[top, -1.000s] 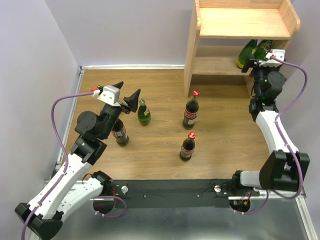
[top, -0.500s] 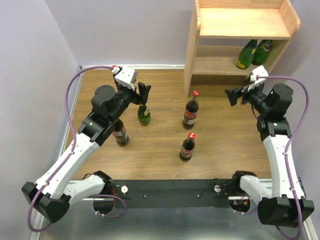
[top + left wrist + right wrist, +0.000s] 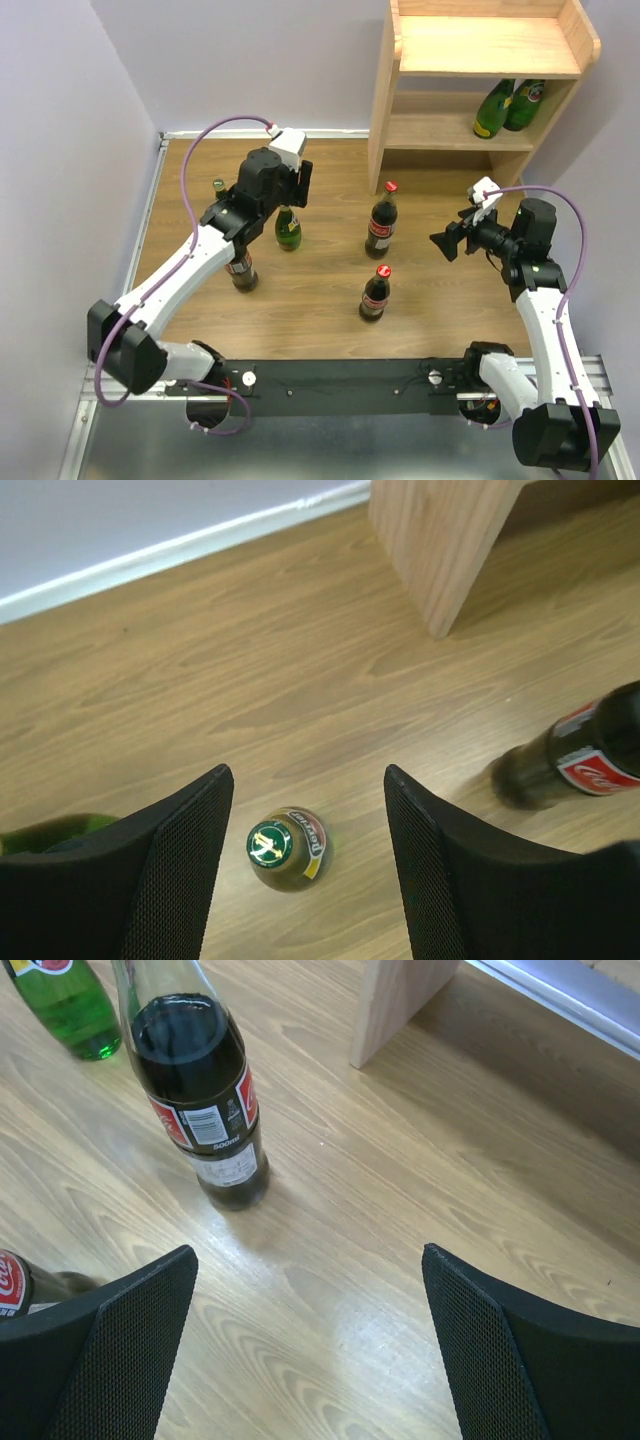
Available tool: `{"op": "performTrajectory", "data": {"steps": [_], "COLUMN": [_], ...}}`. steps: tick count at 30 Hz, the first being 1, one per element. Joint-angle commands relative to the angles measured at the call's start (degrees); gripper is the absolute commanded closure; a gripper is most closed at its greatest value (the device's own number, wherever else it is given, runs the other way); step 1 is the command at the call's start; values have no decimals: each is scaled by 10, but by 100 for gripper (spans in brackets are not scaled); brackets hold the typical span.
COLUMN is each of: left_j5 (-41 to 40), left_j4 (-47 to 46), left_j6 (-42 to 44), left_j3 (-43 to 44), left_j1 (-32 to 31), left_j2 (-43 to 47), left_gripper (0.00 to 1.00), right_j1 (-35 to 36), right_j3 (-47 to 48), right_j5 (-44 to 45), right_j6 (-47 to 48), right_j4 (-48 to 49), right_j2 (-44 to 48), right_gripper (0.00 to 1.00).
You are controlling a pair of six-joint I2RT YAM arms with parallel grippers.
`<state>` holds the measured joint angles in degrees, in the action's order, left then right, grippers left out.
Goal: Place and organize the beverage onto the shelf
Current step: Pick up the drink from the center of the board.
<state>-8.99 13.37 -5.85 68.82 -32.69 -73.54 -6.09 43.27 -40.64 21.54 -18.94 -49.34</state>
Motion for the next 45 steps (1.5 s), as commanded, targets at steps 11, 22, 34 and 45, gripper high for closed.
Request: {"op": "performTrajectory", "data": {"steps": [11,22,34,45], "left_j5": [-102,-114,-82,-82], "left_j4": [54,68,74,83], "left_j6": [-21,-38,-37,-53], "left_j3": [25,5,-2,-10], "left_j1": [3,3,3,3], "left_j2": [-78,-97,-113,-108], "left_gripper": [31,32,36,44], "right_j1": [-3,-6,-9,-9], "right_j3": [-6,-7,-8,-7], "right_j5": [2,7,2,2], "right_j6": [6,6,7,7], "right_j4": [-10,-10,-9,-10], "right_j2": [6,5,-3,-1], "right_gripper": [0,0,0,0]}}
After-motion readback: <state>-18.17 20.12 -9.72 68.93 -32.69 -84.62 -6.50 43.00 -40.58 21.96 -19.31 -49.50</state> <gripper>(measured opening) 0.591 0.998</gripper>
